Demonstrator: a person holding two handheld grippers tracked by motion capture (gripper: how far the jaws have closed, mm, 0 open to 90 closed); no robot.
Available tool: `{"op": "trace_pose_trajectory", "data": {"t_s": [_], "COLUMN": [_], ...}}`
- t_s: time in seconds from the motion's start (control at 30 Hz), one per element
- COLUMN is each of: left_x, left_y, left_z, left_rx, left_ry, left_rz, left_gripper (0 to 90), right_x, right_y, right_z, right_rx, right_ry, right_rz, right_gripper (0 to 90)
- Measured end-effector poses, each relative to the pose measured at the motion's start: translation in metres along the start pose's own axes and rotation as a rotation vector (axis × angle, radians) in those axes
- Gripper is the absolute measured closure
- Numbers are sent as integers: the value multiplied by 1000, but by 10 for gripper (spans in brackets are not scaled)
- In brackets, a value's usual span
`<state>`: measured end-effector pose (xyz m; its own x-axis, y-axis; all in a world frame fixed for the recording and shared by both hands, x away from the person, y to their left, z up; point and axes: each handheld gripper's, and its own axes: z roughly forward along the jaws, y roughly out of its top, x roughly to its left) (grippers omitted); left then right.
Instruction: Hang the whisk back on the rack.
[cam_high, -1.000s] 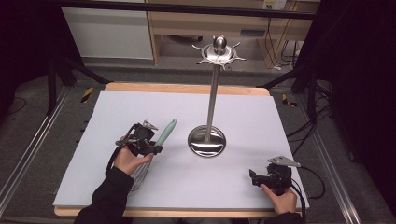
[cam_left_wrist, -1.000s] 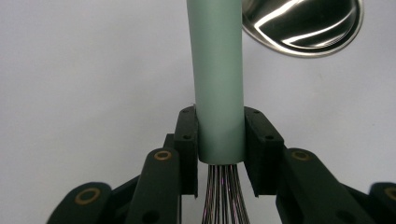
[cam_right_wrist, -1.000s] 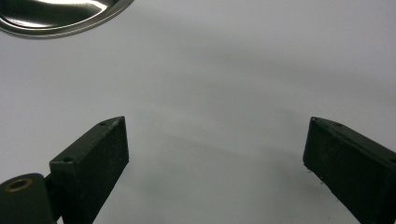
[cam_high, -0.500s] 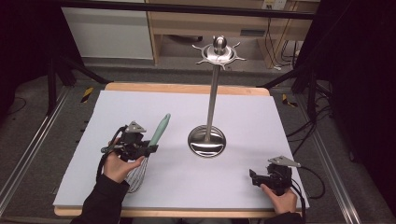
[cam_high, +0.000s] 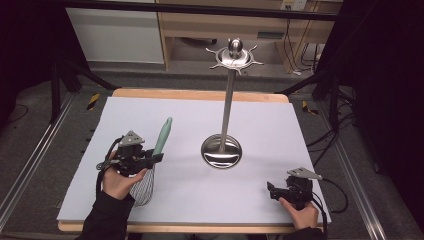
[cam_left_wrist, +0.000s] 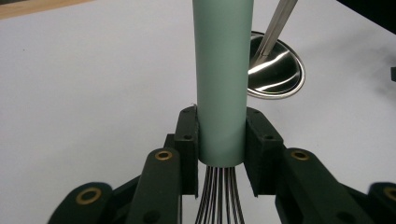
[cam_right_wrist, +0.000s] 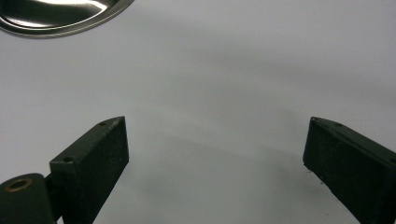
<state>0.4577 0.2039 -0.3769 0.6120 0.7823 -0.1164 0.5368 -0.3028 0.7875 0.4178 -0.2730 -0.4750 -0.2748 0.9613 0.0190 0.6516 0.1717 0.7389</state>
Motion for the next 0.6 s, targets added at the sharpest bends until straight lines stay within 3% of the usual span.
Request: {"op": "trace_pose_trajectory", "data": {"t_s": [0.4, 0.6], "left_x": [-10, -13], "left_y": [11, 16], "left_z": [-18, -20], "left_rx": [-98, -120], "left_ry": [-5, -12], "left_rz": [25, 34], "left_gripper": [690, 690], "right_x": [0, -1], "right_y": [0, 0], "right_z": [0, 1], "right_rx": [2, 0], "right_ry": [2, -4], "right_rz": [3, -1], "right_gripper": [74, 74]}}
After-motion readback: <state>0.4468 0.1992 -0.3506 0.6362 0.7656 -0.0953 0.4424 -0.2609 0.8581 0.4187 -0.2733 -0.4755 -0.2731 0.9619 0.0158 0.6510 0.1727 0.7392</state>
